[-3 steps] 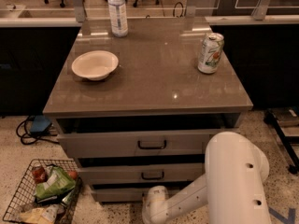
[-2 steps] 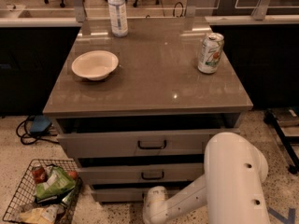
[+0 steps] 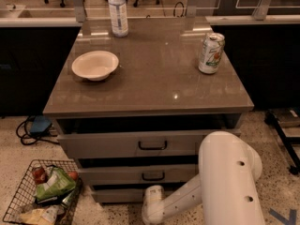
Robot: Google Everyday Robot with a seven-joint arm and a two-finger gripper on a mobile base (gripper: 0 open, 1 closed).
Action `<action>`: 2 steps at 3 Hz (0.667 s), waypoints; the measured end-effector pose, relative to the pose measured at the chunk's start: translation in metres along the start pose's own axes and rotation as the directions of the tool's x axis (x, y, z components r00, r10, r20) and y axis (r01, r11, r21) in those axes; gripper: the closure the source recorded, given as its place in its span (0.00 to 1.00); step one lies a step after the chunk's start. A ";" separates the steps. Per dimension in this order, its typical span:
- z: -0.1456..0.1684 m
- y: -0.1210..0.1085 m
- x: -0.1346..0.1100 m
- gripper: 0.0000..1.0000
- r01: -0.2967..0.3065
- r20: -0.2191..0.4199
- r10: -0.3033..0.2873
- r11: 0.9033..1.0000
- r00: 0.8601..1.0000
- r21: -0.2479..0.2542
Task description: Open bottom drawer
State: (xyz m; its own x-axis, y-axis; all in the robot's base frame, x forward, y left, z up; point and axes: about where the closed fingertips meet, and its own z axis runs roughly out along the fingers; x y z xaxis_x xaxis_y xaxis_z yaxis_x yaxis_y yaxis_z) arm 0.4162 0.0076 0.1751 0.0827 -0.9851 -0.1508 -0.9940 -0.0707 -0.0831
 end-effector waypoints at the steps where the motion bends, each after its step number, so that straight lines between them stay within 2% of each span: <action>1: 0.009 -0.006 0.000 0.00 0.018 -0.028 -0.018 1.000 0.999 -0.009; 2: 0.018 -0.012 0.012 0.00 0.017 -0.061 -0.018 1.000 0.998 -0.019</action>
Offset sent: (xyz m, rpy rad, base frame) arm 0.0240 -0.0113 -0.0227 -0.0920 0.0103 0.0250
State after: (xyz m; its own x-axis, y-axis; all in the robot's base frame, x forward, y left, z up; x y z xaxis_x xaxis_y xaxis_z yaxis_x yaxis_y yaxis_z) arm 0.4304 -0.0006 0.1569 0.0962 -0.9914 -0.0884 -0.9937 -0.0904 -0.0667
